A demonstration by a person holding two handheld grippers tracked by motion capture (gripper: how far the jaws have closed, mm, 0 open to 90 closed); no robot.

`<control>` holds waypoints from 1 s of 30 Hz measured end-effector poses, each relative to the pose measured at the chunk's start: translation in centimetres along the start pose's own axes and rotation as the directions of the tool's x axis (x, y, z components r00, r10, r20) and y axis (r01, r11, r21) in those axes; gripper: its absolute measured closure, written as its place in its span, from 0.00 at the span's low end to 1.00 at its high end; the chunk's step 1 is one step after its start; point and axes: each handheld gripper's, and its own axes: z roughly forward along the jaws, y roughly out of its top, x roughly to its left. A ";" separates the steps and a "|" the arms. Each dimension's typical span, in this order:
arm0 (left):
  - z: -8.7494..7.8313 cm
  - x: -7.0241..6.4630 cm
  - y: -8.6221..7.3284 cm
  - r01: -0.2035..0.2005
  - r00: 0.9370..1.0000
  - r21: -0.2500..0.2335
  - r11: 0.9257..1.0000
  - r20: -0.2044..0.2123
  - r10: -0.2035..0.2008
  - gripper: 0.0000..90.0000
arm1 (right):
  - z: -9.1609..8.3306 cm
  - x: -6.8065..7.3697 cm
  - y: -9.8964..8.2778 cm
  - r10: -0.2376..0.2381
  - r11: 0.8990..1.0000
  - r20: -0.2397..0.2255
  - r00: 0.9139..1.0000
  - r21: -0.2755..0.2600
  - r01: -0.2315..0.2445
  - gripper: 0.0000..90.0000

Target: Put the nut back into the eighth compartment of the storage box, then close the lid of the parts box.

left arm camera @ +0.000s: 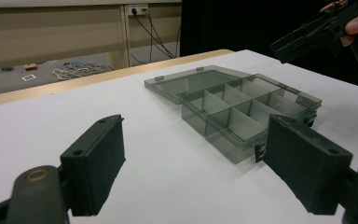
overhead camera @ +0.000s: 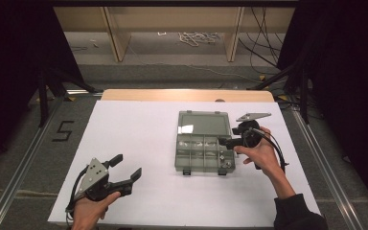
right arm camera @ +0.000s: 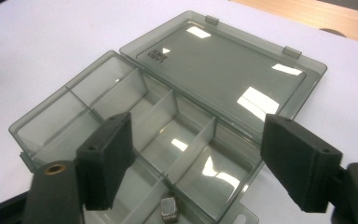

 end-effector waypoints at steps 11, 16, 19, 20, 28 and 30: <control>0.4 0.0 0.2 0.036 0.999 0.005 0.999 0.016 -0.036 0.22 | -0.1 -0.5 0.1 0.029 0.996 0.001 1.000 -0.086 -0.029 0.24; 1.1 -0.1 0.5 0.047 0.998 0.024 0.999 0.031 -0.048 0.22 | 0.2 -1.3 0.0 0.052 0.994 -0.005 0.999 -0.094 -0.052 0.22; 1.6 -0.4 0.5 0.047 0.998 0.045 0.998 0.036 -0.049 0.21 | 0.3 -1.6 0.0 0.059 0.994 0.001 0.998 -0.096 -0.058 0.22; 1.8 -0.5 0.6 0.051 0.998 0.044 0.998 0.044 -0.053 0.21 | 0.4 -1.7 0.0 0.058 0.993 -0.006 0.998 -0.101 -0.058 0.22; 3.5 -1.1 1.0 0.054 0.996 0.081 0.995 0.067 -0.060 0.21 | 0.8 -2.4 0.3 0.091 0.988 -0.029 0.995 -0.122 -0.094 0.23; 4.0 -1.2 1.1 0.054 0.995 0.087 0.995 0.074 -0.060 0.21 | 1.1 -2.7 0.3 0.096 0.987 -0.029 0.995 -0.123 -0.099 0.24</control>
